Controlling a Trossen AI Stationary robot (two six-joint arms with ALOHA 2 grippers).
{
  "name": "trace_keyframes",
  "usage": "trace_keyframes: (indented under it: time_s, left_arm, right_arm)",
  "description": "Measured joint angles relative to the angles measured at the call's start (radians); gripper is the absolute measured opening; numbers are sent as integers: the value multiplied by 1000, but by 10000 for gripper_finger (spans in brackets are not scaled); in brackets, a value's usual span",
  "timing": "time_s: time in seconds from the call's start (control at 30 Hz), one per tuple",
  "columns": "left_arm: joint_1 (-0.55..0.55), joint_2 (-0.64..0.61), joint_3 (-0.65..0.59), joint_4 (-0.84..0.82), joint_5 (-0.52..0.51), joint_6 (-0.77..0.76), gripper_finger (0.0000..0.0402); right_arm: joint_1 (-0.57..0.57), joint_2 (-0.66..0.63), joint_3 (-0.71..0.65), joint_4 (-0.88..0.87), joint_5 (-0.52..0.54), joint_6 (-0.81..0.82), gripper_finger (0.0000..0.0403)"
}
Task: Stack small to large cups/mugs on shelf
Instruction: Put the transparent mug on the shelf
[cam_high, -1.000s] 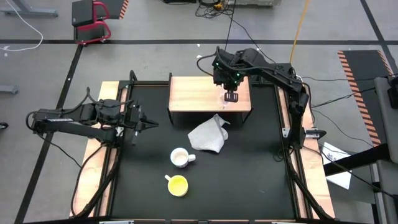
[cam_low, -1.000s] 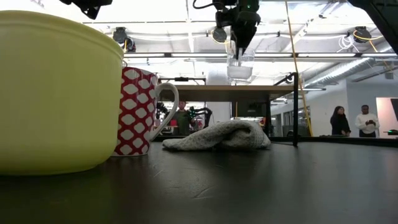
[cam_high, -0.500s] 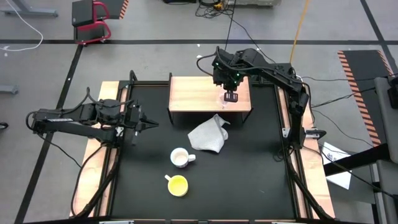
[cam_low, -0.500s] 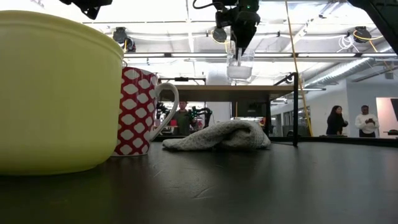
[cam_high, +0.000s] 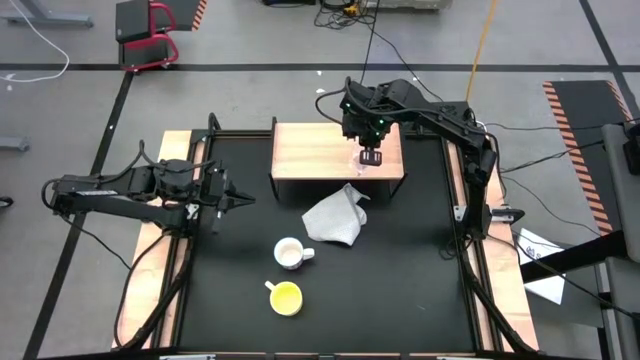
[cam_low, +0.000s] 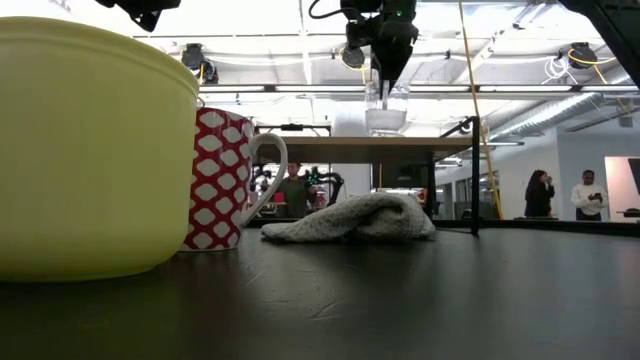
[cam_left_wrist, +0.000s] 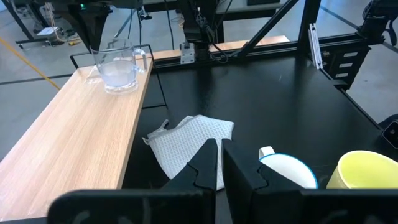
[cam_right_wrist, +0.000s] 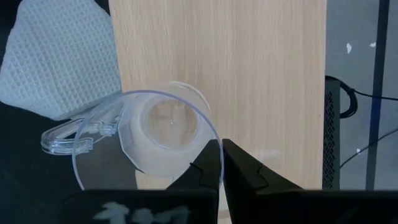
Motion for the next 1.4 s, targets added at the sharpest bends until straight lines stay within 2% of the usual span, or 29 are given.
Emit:
trace_keyframes:
  time_s: [0.5,1.4]
  left_arm:
    - [0,0,0,0,0,-3,26]
    - [0,0,0,0,0,-8,26]
  right_arm:
    - [-14,0,0,-17,-47,22,0]
    - [-11,0,0,22,-45,70,0]
